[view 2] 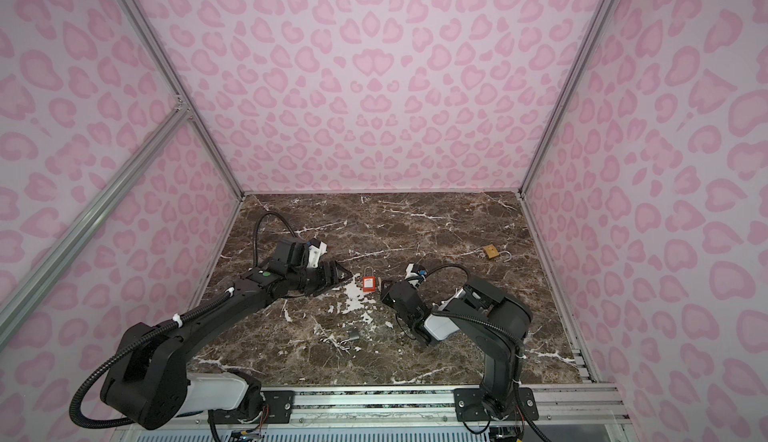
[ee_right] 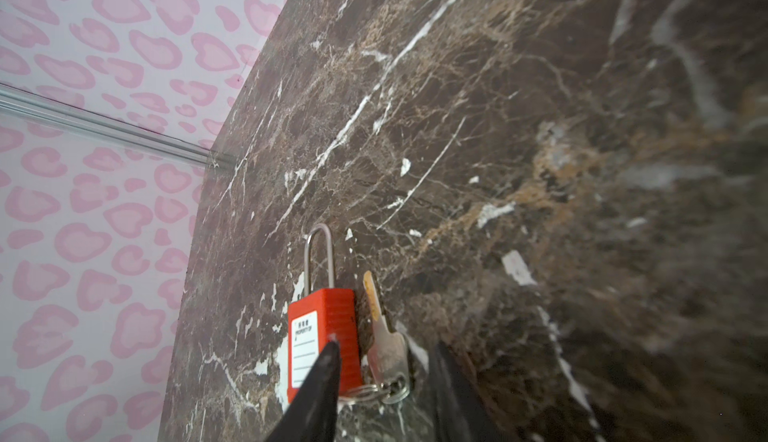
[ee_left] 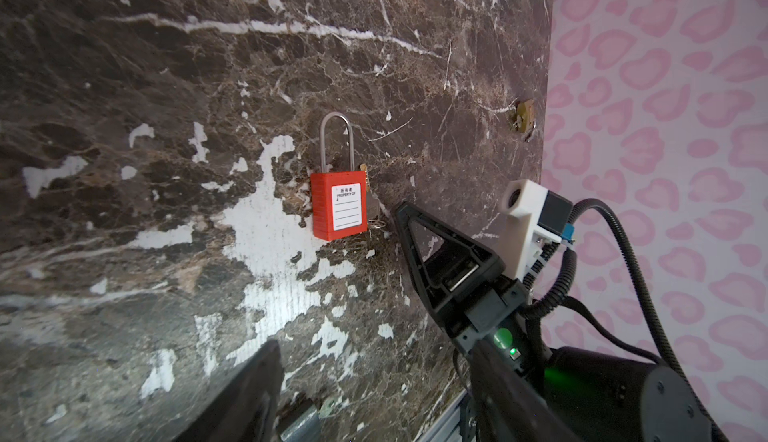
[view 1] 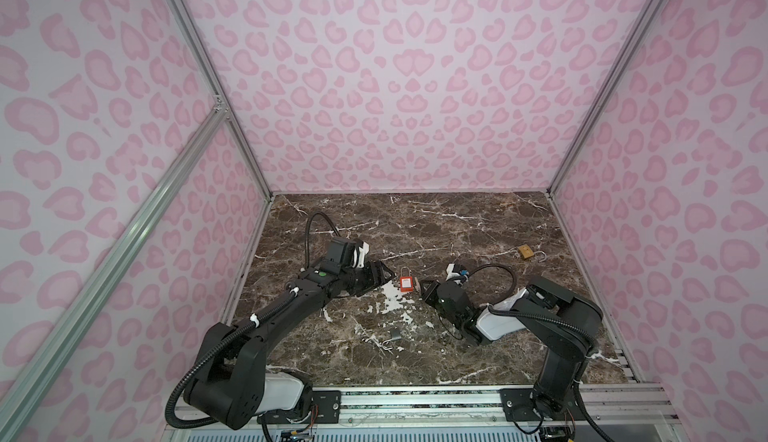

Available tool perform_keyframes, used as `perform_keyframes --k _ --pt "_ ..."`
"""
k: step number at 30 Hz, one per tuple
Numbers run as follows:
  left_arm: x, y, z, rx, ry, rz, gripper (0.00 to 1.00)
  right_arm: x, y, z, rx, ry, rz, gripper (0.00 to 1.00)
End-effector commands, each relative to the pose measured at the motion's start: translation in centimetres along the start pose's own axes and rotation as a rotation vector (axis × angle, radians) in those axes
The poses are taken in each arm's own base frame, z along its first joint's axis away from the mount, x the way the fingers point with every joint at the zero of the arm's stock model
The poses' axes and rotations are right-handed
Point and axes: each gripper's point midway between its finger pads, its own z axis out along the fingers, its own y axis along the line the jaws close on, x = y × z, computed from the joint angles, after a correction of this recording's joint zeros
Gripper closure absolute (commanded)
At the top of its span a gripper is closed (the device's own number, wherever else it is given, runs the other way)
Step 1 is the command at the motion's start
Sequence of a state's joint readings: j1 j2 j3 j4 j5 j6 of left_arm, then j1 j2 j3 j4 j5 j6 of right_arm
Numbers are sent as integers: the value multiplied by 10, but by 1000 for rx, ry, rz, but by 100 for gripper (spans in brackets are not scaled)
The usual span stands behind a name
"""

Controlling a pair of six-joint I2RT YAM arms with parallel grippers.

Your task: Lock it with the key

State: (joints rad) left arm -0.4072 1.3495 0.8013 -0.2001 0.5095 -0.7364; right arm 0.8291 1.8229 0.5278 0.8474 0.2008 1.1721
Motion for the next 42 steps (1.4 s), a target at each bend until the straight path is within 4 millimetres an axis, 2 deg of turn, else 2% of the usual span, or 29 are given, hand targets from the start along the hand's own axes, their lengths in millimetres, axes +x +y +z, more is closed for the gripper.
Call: perform_keyframes --k 1,6,14,19,24,30,33,36,42 --pt "-10 -16 -6 50 -33 17 27 -2 1 -1 -16 -13 21 53" --pt "-11 -20 -10 57 -40 20 27 -14 4 -8 -22 -28 -4 50" --pt "-9 -20 -8 56 -33 14 27 -52 -5 -25 68 2 -146 47" --pt "-8 -20 -5 55 -25 17 27 -85 -25 -40 192 57 -238 46" --pt "-11 -25 -3 66 -24 19 27 -130 -50 -57 320 114 -310 46" --pt "-16 -32 -1 80 -26 23 27 -187 -97 -68 428 211 -224 39" --pt "-16 -34 1 81 -20 24 27 -216 -116 -68 443 219 -177 34" --pt "-17 -36 1 83 -20 25 27 -240 -127 -68 492 222 -201 29" --pt "-17 -36 5 80 -16 22 27 -274 -151 -54 564 237 -200 25"
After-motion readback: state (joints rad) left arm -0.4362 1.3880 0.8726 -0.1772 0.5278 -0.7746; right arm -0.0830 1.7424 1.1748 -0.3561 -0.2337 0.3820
